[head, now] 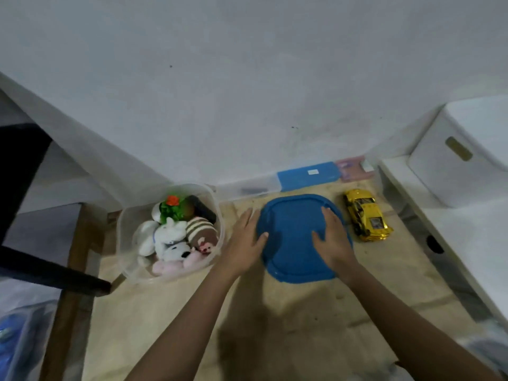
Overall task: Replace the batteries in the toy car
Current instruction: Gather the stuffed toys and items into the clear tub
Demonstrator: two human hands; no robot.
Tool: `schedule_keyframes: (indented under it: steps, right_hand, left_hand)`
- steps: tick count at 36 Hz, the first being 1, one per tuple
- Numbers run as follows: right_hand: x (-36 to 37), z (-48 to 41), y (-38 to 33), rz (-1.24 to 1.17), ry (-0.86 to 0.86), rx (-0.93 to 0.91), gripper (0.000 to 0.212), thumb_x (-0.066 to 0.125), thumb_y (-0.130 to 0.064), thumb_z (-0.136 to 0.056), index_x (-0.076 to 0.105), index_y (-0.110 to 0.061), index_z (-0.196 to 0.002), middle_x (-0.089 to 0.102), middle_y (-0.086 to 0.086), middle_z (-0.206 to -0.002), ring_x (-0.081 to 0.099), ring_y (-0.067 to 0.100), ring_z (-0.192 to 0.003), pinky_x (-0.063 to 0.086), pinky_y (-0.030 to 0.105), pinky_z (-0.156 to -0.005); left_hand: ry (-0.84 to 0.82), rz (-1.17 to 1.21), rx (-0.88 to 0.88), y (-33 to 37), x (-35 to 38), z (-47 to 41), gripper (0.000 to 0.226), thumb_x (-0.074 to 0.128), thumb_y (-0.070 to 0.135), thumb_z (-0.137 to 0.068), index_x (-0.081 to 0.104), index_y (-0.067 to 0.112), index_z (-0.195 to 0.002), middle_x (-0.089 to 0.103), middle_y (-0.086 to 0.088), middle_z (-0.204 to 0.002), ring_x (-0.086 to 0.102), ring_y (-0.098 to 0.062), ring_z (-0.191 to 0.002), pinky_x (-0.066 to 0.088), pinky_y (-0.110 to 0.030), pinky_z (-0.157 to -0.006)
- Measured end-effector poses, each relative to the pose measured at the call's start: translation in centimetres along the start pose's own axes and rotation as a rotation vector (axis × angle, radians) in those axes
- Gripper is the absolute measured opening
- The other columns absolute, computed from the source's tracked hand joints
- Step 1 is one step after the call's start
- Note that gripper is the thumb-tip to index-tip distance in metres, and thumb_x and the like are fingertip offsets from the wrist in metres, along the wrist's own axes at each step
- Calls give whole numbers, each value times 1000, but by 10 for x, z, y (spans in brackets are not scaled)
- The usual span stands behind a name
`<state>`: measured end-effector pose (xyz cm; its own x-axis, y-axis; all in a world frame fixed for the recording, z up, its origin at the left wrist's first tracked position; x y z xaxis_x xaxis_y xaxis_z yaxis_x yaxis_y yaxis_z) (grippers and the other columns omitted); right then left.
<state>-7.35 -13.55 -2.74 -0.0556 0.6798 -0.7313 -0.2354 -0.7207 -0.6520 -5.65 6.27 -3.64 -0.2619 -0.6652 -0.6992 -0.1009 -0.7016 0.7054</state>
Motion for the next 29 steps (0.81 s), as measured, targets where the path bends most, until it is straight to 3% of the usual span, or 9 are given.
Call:
schedule_keyframes:
  steps: [3,7,9,13,18,21,25,29]
  right_hand:
    - [-1,12,42,15,12,79,66,53,-14,-92,17,-4,-147,21,16,-152,19,28,-140,20,33,-112]
    - [3,17,82,47,13,168,75,55,-15,-90,8,-2,-147,13,16,-154,14,29,-142,17,36,-115]
    - [7,16,93,14,5,195,77,57,-14,-89,8,-2,-147,14,16,-154,14,30,-142,18,39,-116]
    - [13,15,101,56,54,186,72,60,-10,-83,22,-3,-143,30,16,-145,26,31,-135,29,43,-113]
    - [11,23,101,-50,140,194,71,60,1,-80,26,-5,-142,35,16,-137,31,29,-130,33,39,-110]
    - [7,30,98,-148,177,193,71,56,7,-81,25,-7,-143,33,13,-137,34,24,-129,29,25,-104]
    - [5,38,90,-222,240,178,69,54,6,-82,26,-7,-144,32,13,-139,34,24,-130,29,26,-106]
    - [0,43,71,-305,306,141,64,54,5,-83,31,-11,-141,35,9,-133,39,19,-121,32,23,-98]
  left_hand:
    - [-81,97,-159,-16,42,6,69,42,45,-96,10,19,-151,10,1,-158,4,-17,-146,7,-31,-118]
    - [-57,144,-314,-37,78,11,78,40,59,-89,20,11,-147,28,-12,-149,28,-29,-137,31,-48,-111]
    - [-43,116,-333,-33,85,13,72,44,48,-93,20,6,-146,26,-16,-150,26,-31,-138,29,-47,-112]
    - [37,180,-351,-19,85,17,68,52,21,-96,12,7,-150,11,-6,-158,12,-22,-145,14,-33,-119]
    - [148,354,-443,-34,79,21,64,51,-2,-92,23,11,-148,20,-2,-156,20,-20,-143,20,-29,-115]
    - [186,447,-467,-34,77,25,64,49,-8,-90,25,11,-147,23,-3,-155,23,-20,-142,23,-33,-116]
    - [256,435,-431,-20,62,27,66,47,-11,-88,26,11,-147,23,-2,-155,22,-18,-142,23,-28,-114]
    - [308,438,-333,-3,33,24,71,43,-15,-86,24,15,-148,20,1,-156,18,-14,-143,22,-22,-112]
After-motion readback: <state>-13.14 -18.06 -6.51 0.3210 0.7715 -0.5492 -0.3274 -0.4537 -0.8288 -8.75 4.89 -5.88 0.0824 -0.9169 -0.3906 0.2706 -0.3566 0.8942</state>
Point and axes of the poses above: each hand's wrist, its own z-axis away from the middle knuckle, its own x-axis out of the palm, y = z × x, the point moved 8 cm from there along -z, towards the middle knuckle
